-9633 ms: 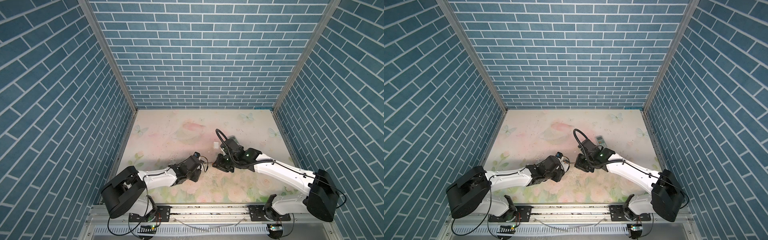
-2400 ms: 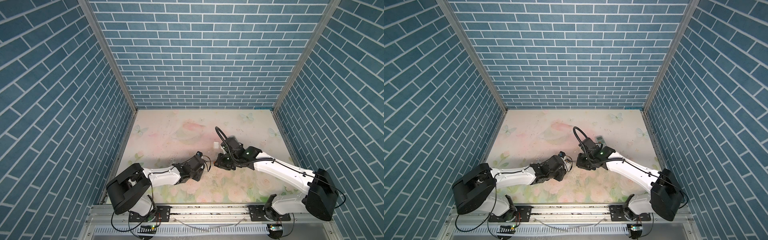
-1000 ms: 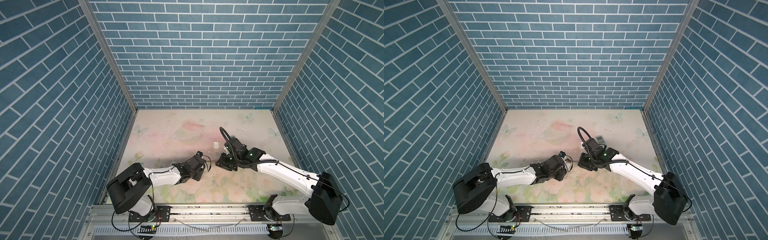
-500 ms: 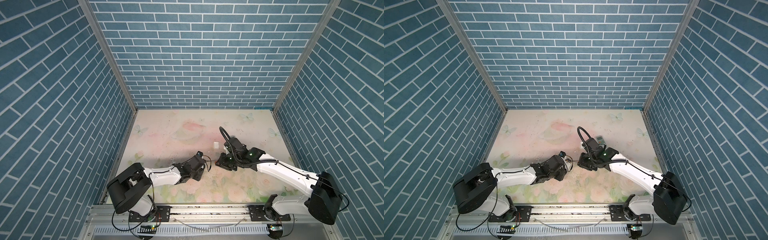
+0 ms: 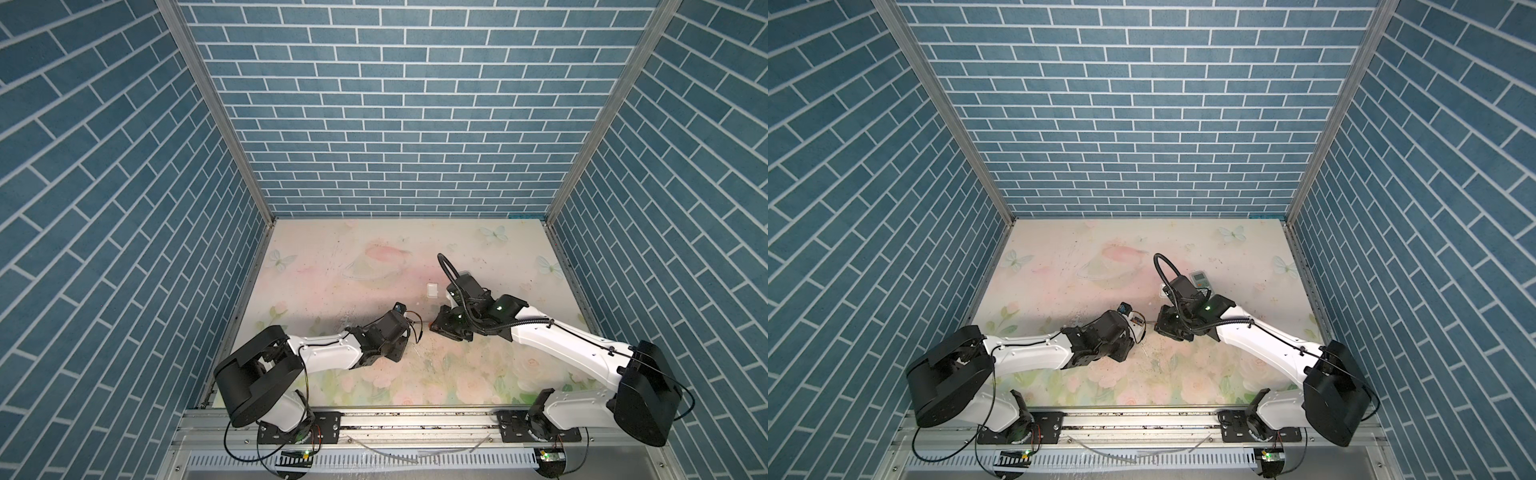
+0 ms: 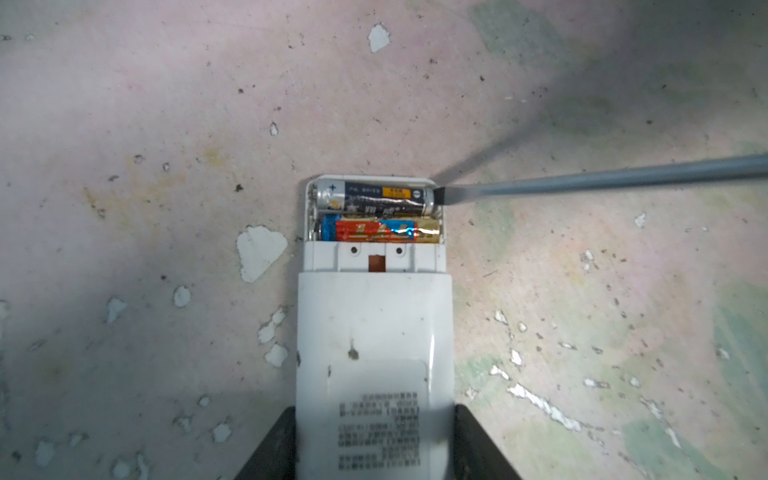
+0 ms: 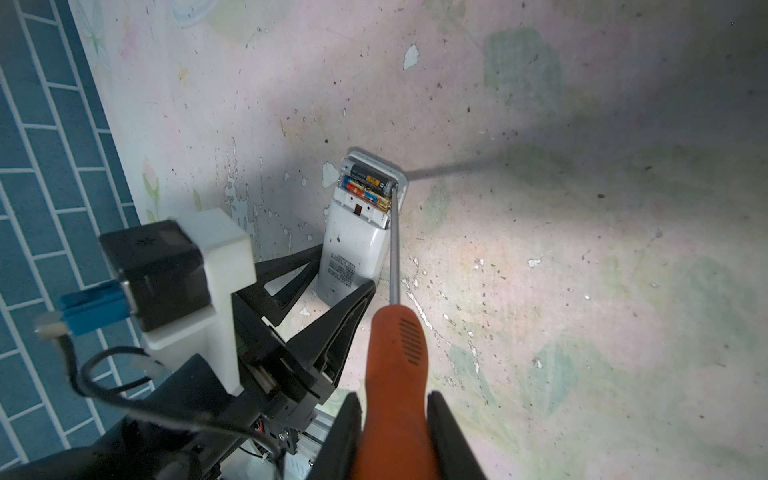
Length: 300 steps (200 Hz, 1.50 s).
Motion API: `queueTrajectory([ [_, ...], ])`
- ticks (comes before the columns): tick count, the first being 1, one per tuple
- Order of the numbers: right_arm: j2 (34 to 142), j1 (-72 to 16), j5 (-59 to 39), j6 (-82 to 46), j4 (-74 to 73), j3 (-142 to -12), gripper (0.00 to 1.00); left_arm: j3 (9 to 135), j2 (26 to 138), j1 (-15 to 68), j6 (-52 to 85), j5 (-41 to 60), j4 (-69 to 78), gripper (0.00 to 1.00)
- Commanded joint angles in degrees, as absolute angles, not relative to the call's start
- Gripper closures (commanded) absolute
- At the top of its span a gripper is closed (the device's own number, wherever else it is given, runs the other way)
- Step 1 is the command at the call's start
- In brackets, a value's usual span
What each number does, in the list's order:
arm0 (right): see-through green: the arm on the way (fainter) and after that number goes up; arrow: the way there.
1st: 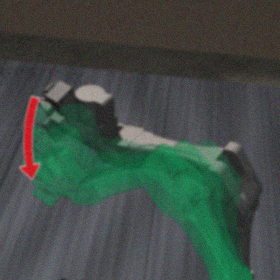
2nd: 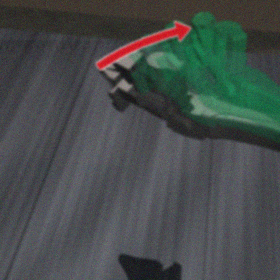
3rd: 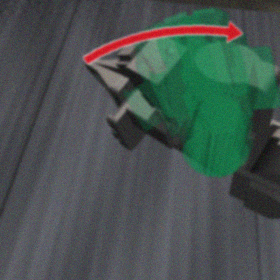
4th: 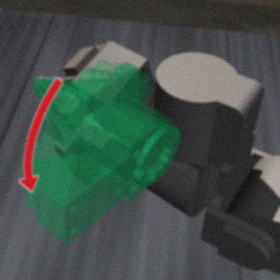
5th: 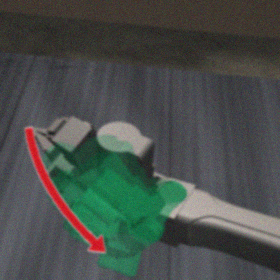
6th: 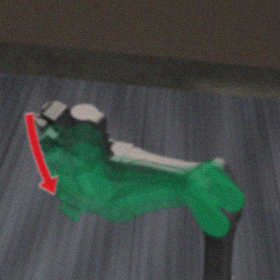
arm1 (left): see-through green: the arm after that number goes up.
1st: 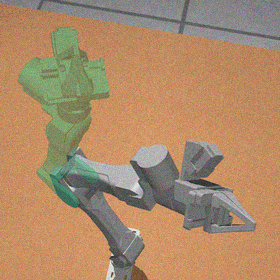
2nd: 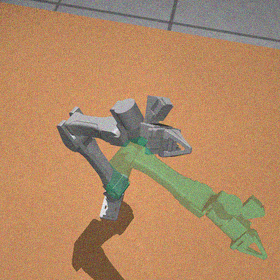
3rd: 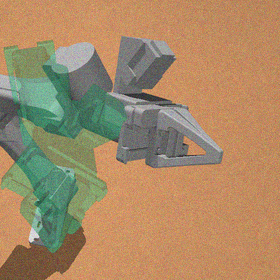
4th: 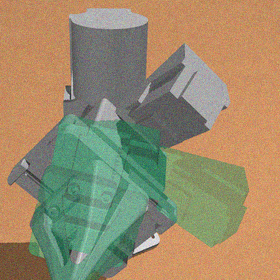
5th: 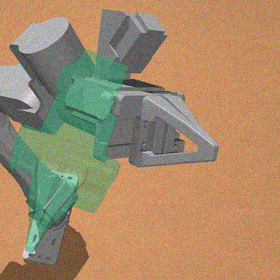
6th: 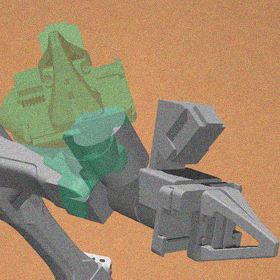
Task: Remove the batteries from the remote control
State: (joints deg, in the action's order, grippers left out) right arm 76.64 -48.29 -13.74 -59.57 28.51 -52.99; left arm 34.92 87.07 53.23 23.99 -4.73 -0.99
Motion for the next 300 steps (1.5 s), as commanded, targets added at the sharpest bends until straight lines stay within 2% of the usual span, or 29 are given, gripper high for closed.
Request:
queueTrajectory([
  [1, 78.12, -48.25, -15.00, -58.55, 26.47, -54.99, 1.00, 31.85, 92.73, 54.51, 23.80, 5.16, -7.01, 0.92],
  [72, 78.49, -48.25, -18.71, -57.20, 23.90, -54.90, 1.00, 33.15, 93.86, 54.50, 22.73, 5.71, -7.55, 0.92],
  [300, 74.09, -48.09, -17.46, -57.75, 21.91, -56.51, 1.00, 33.05, 94.27, 54.55, 22.98, 6.06, -7.04, 0.93],
])
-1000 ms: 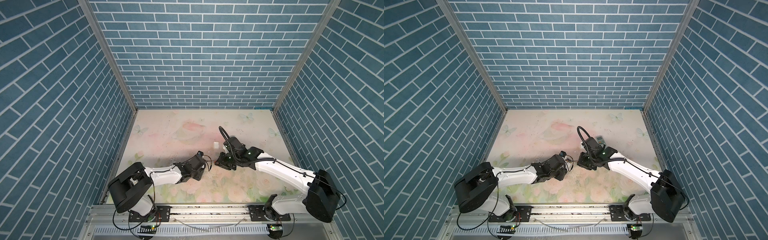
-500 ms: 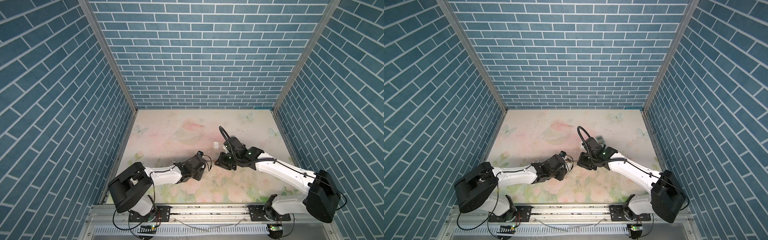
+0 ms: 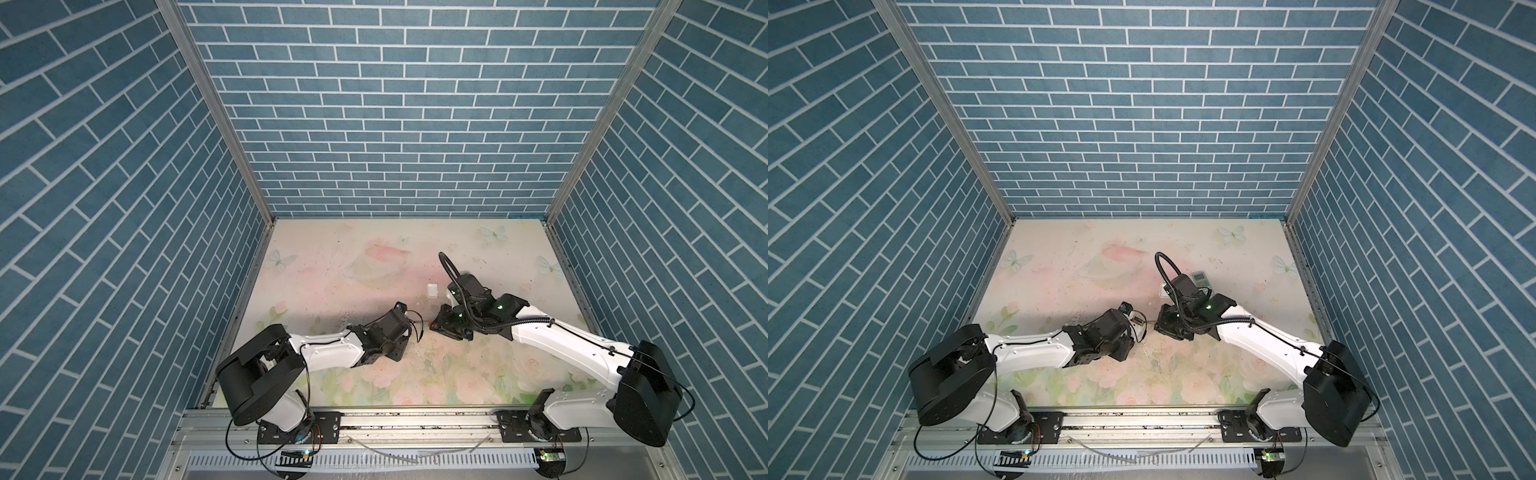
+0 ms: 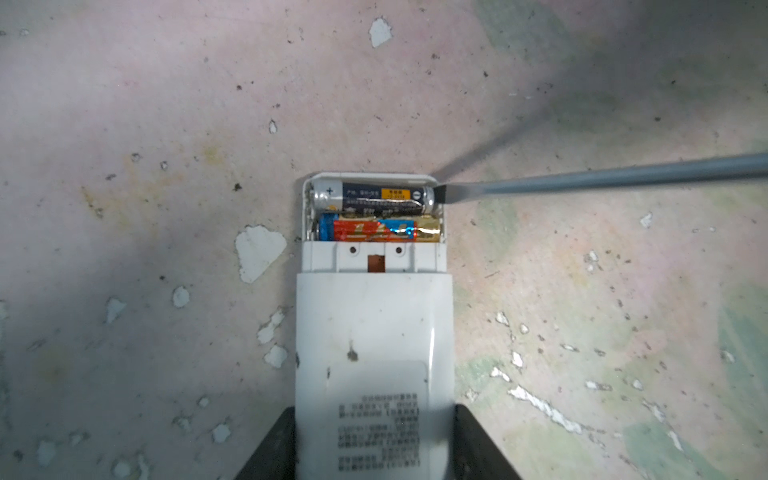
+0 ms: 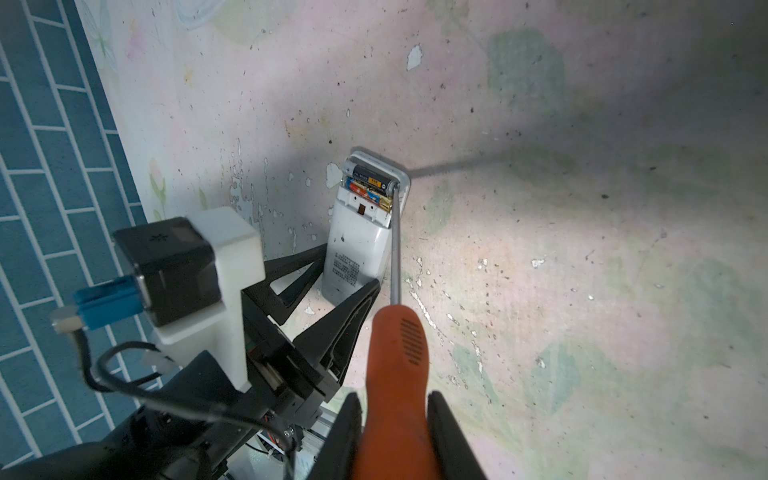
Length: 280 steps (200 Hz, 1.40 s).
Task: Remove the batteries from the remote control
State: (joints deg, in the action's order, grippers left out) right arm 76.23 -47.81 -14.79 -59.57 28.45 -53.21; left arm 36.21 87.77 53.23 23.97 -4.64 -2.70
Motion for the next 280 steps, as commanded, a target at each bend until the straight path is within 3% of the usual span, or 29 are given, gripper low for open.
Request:
queueTrajectory([
  [1, 74.09, -48.08, -17.48, -57.75, 21.94, -56.51, 1.00, 33.05, 94.29, 54.52, 22.96, 6.06, -7.08, 0.94],
  [280, 72.97, -46.94, -14.42, -55.68, 26.07, -57.13, 1.00, 33.02, 93.89, 54.54, 22.95, 5.94, -7.61, 0.94],
])
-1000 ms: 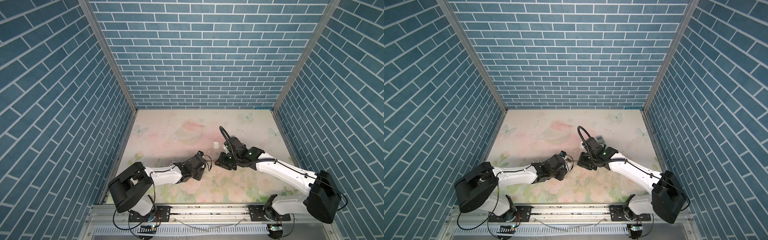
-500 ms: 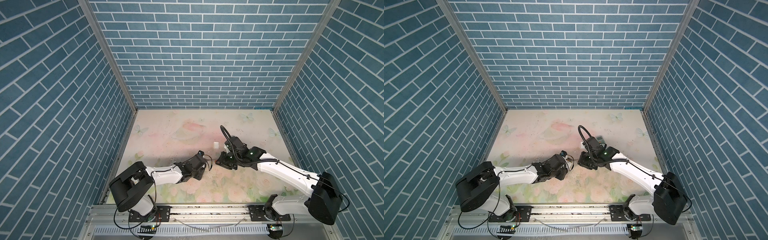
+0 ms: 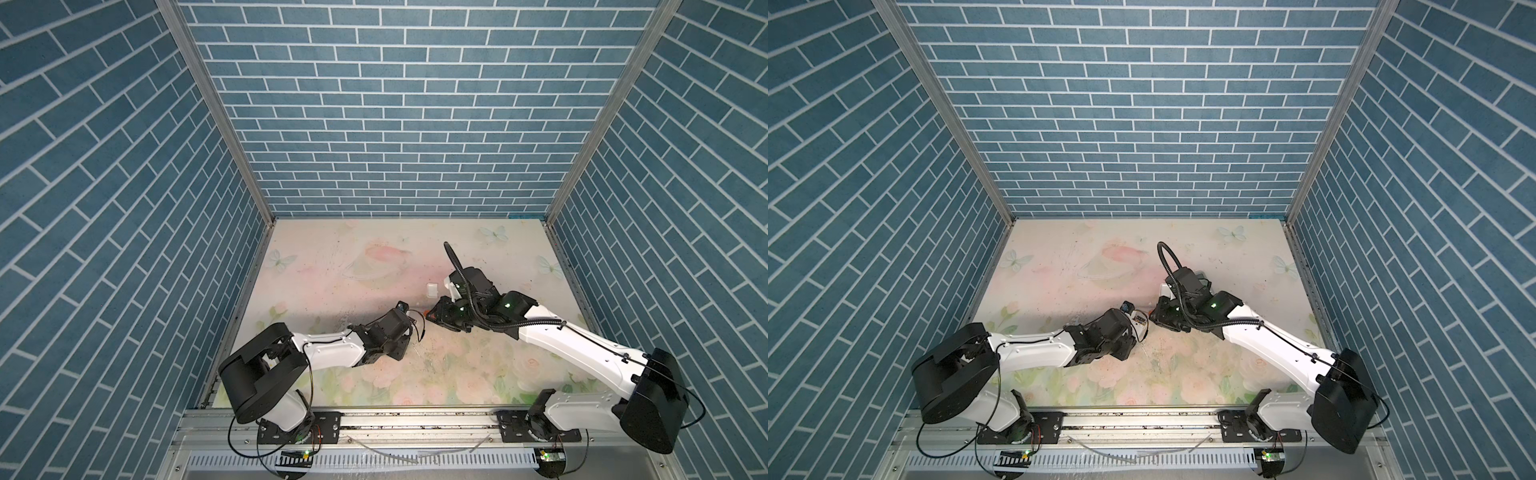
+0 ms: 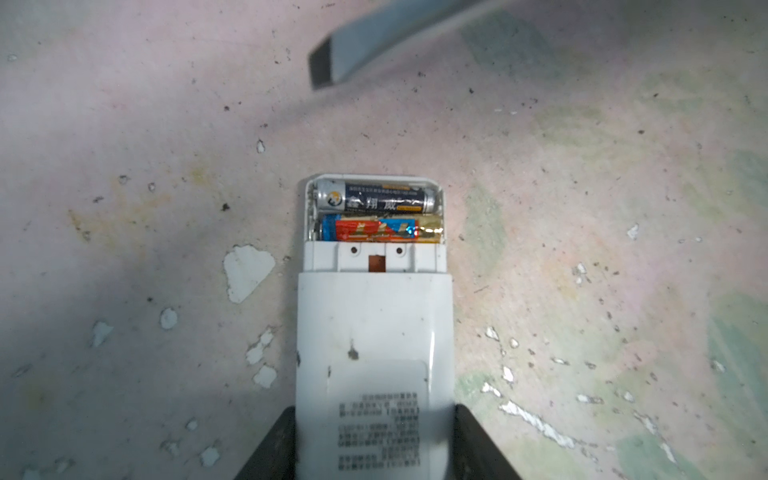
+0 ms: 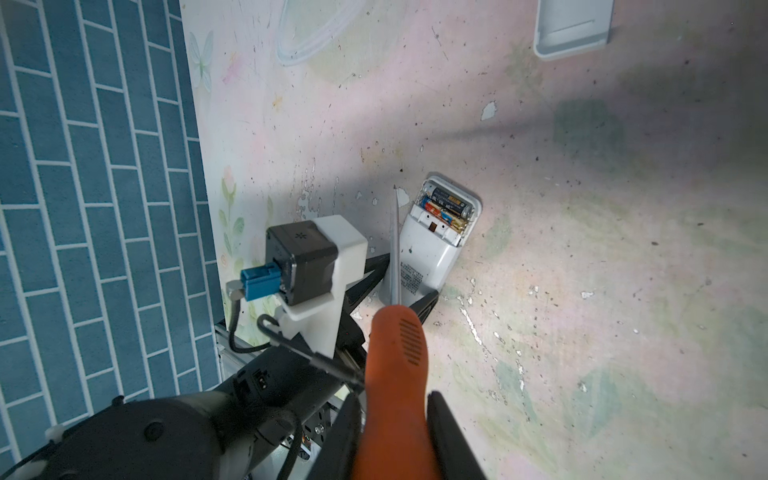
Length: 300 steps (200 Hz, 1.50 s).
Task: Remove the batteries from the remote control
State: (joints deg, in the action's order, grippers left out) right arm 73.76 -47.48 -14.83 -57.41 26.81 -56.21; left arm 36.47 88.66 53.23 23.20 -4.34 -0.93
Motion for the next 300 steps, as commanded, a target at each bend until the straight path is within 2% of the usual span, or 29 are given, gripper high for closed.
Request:
queueTrajectory([
  [1, 72.96, -46.89, -14.42, -55.66, 26.04, -57.04, 1.00, 33.03, 93.88, 54.52, 22.90, 5.91, -7.67, 0.95],
  [67, 72.69, -45.79, -13.15, -51.42, 35.72, -59.60, 1.00, 35.11, 92.11, 54.52, 20.74, 5.19, -12.25, 0.95],
  [300, 77.08, -45.79, -14.07, -52.11, 33.14, -56.60, 1.00, 34.45, 93.35, 54.53, 21.42, 5.71, -10.37, 0.95],
])
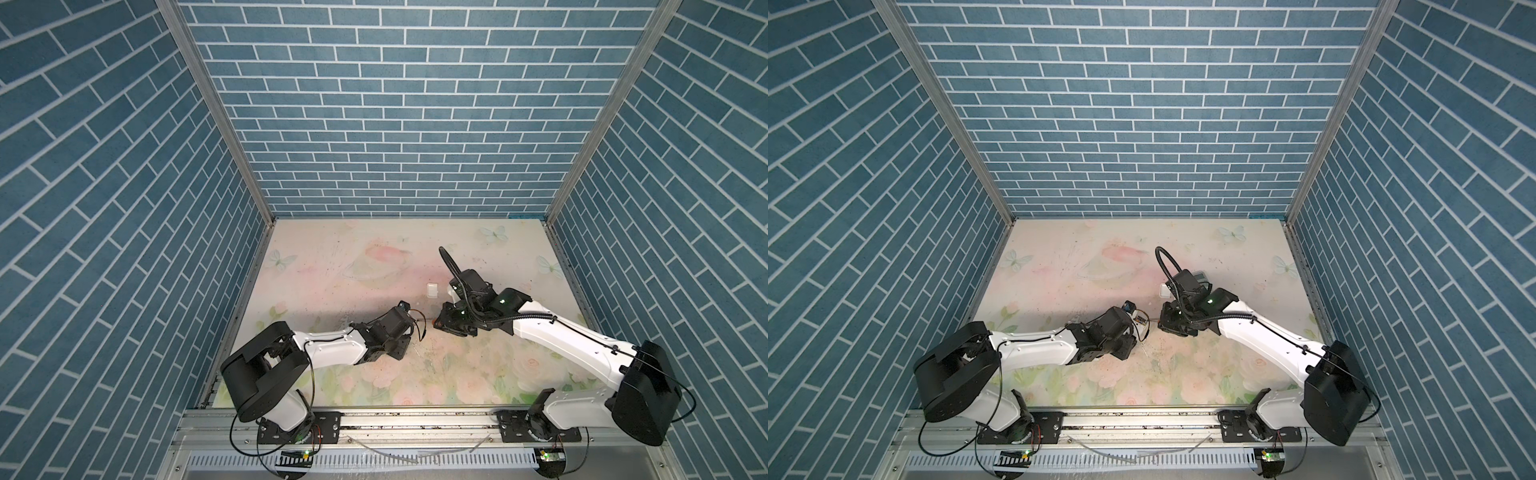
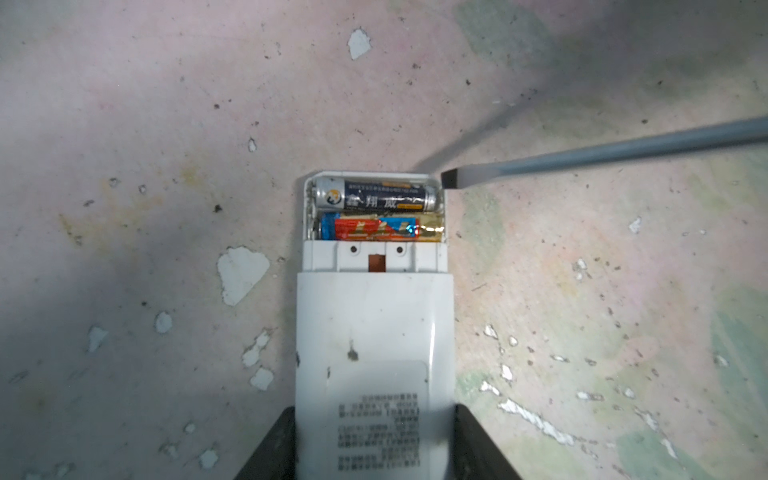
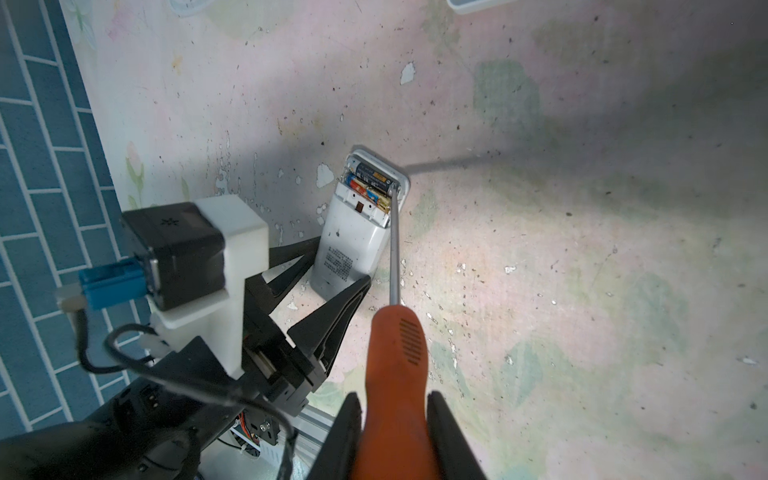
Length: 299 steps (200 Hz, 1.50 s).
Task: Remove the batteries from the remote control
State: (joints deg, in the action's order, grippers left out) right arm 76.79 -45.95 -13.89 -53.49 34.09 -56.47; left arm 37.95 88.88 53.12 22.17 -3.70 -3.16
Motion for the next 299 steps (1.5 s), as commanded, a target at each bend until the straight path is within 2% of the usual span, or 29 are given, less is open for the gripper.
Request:
queueTrajectory([
  [1, 77.08, -45.79, -14.07, -52.12, 33.18, -56.60, 1.00, 34.45, 93.39, 54.51, 21.43, 5.71, -10.37, 0.95],
  [299, 77.07, -45.79, -14.67, -53.57, 34.36, -54.21, 1.00, 34.54, 94.08, 54.58, 21.44, 6.02, -9.71, 0.95],
])
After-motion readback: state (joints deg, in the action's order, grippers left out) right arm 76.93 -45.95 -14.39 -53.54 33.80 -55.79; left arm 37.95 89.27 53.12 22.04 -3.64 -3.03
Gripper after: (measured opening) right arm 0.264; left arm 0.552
